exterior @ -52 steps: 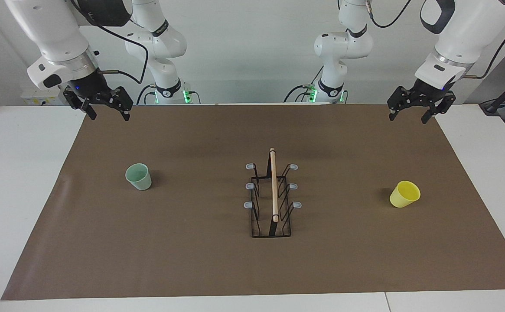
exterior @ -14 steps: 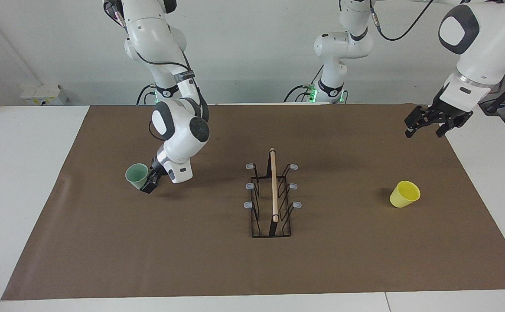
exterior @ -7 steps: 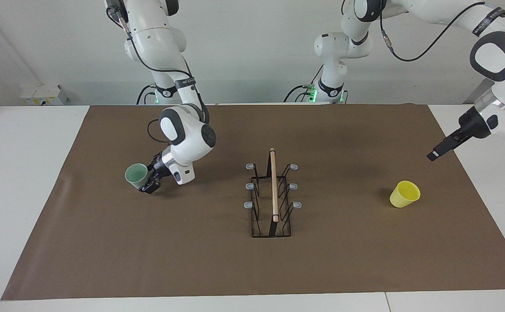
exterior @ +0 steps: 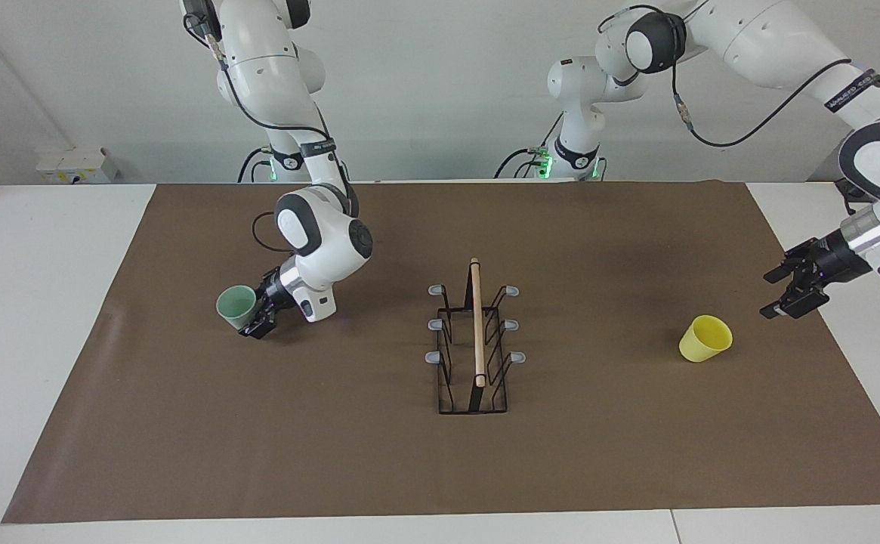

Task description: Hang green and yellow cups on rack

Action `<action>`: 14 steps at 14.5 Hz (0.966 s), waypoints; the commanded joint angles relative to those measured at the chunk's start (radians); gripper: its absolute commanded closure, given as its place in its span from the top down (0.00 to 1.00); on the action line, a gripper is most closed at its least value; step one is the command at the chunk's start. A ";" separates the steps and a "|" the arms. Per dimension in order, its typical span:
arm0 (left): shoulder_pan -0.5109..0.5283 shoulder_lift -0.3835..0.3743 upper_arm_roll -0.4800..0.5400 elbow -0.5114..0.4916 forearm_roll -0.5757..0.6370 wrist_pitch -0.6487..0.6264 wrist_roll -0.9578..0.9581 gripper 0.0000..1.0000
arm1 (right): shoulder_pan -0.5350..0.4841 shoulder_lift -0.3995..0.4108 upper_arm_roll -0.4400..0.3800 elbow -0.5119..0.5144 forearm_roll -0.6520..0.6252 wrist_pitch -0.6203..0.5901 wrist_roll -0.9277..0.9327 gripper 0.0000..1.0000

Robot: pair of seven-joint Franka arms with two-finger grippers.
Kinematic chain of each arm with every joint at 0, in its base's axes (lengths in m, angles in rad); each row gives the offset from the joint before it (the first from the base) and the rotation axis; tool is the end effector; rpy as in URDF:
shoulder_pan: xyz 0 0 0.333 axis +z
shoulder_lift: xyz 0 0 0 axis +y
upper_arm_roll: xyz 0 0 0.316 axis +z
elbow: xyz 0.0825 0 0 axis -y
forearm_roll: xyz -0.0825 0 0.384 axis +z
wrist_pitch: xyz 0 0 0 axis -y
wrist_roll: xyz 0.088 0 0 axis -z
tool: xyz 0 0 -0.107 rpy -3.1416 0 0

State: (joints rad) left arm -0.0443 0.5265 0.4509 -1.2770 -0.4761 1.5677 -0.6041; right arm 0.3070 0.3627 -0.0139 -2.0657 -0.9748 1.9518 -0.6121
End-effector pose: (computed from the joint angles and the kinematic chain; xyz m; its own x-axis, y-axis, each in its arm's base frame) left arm 0.6659 0.1607 0.4597 0.5121 0.8079 -0.2916 0.8560 -0.5080 0.0960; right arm 0.5464 0.1074 0.2467 0.0899 0.6234 -0.7767 0.9928 0.0060 0.1197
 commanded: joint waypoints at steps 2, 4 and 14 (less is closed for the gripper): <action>0.029 0.066 0.008 0.045 -0.100 0.061 -0.222 1.00 | -0.025 -0.008 0.005 -0.033 -0.061 0.027 0.025 0.95; 0.044 0.067 0.009 -0.010 -0.159 0.075 -0.255 1.00 | -0.029 -0.008 0.005 -0.033 -0.065 0.032 0.026 0.86; 0.100 0.161 0.009 -0.148 -0.361 0.271 -0.456 1.00 | -0.066 -0.022 0.008 0.075 0.131 0.053 0.074 0.00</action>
State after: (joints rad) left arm 0.0726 0.6811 0.4558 -1.3830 -0.7978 1.8021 -1.0366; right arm 0.2763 0.3581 -0.0140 -2.0168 -0.9216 1.9841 -0.4850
